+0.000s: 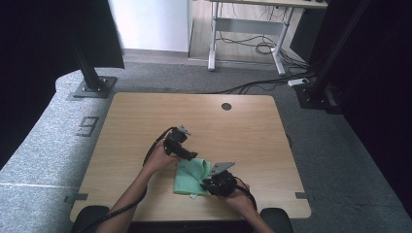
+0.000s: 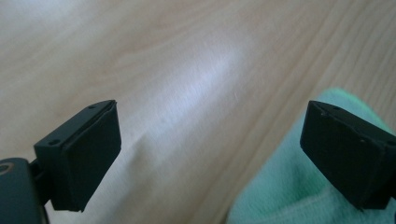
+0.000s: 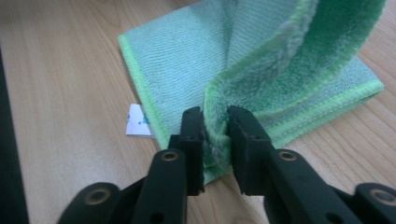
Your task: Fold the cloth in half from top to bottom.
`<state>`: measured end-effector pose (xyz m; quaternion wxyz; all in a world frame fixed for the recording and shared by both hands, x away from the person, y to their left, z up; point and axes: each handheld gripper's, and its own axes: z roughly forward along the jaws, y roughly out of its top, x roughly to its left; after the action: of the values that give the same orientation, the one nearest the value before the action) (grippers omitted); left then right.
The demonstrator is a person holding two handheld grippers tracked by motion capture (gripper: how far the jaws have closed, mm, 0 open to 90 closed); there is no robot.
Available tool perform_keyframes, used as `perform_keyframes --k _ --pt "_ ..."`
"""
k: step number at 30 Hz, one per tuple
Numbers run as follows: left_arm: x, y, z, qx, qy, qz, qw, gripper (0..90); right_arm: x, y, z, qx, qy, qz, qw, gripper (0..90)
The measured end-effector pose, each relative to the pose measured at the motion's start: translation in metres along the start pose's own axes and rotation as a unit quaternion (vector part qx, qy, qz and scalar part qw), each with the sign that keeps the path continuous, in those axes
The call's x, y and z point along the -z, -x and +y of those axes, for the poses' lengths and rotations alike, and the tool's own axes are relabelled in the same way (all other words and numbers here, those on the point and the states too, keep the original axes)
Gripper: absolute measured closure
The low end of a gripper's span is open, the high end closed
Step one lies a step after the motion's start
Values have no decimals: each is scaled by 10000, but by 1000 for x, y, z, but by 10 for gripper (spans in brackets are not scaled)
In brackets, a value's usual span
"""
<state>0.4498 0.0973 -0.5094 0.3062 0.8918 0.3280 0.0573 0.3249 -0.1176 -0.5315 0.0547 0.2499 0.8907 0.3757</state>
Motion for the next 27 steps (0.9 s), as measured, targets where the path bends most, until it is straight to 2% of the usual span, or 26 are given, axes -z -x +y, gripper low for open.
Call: perform_keyframes --k 1,2,8,10,13,14,15,20,21,23,27 --pt "1 1 -3 6 12 -53 10000 56 4 -2 2 155 -65 -91 9998 684" --pt "4 4 -8 -20 21 -120 9999 57 7 -3 2 190 -72 -151 9997 670" --pt "12 10 -21 -122 -39 -162 9998 59 27 -1 -1 128 97 -229 9996 609" --pt "15 13 -26 -156 -53 -169 9997 59 38 7 -4 -14 191 -336 9993 583" --pt "22 18 -35 -207 -39 -114 9997 59 44 17 -6 -244 289 -472 9982 549" --pt "22 18 -35 -207 -39 -114 9997 59 44 17 -6 -244 289 -472 9982 549" --pt "27 21 -40 -224 -29 -66 9997 61 43 21 -5 -317 315 -486 9978 511" --pt "31 28 -50 -248 -24 13 9997 61 36 24 1 -316 335 -591 9972 440" --pt "32 29 -53 -283 -51 52 9996 61 29 24 4 -348 341 -601 9970 410" --pt "33 32 -59 -293 -71 92 9995 61 26 25 6 -358 329 -606 9970 401" --pt "33 36 -72 -306 -134 170 9993 61 7 24 8 -441 221 -577 9971 375"
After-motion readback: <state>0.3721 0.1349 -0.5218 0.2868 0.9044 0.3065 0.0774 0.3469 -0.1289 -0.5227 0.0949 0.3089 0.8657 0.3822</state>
